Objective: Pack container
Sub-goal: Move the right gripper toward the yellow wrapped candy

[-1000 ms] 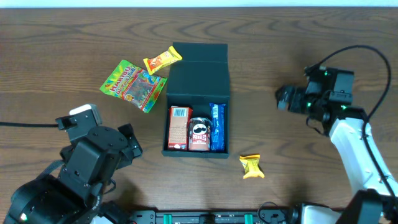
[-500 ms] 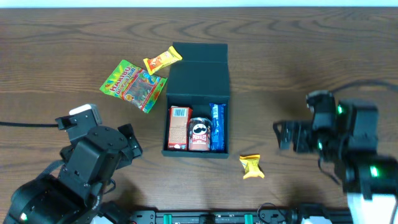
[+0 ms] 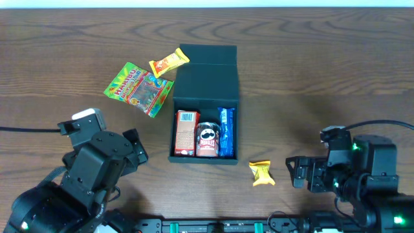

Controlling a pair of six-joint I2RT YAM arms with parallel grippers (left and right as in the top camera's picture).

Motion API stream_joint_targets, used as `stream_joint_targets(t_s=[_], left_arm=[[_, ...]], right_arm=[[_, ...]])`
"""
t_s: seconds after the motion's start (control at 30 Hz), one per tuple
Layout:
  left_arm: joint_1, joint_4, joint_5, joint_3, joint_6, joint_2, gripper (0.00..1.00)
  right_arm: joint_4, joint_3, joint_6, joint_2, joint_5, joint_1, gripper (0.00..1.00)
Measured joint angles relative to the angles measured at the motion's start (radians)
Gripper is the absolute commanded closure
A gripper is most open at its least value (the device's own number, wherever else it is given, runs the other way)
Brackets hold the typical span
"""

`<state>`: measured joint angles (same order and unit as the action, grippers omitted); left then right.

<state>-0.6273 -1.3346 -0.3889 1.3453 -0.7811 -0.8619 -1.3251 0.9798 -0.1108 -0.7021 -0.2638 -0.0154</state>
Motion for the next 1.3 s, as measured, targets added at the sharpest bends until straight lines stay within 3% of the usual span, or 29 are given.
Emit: stream_joint_targets(t_s=[0.3,0.57,0.83,1.07,1.3], left_arm=[[0.001,0.0,0.0,0.0,0.0,0.0,0.05],[0.002,0.0,0.0,0.0,0.0,0.0,0.05],[0.002,0.0,0.0,0.0,0.0,0.0,0.05],[0.002,0.0,0.0,0.0,0.0,0.0,0.05],[0.002,0.0,0.0,0.0,0.0,0.0,0.05]], right_arm=[[0.035,-0.041,-0.031,-0.098,-0.029,0.01,0.01],[0.157,-0.043,-0.051,-0.439,0.017,-0.174,0.01],[0.204,-0.085,-0.243,-0.519,0.134,-0.408,0.01],[0.258,-0.254,-0.525,-0.52,0.198,-0.551,0.01],[0.48,-0.397,-0.68,-0.522,0.243,-0.629,0.01]])
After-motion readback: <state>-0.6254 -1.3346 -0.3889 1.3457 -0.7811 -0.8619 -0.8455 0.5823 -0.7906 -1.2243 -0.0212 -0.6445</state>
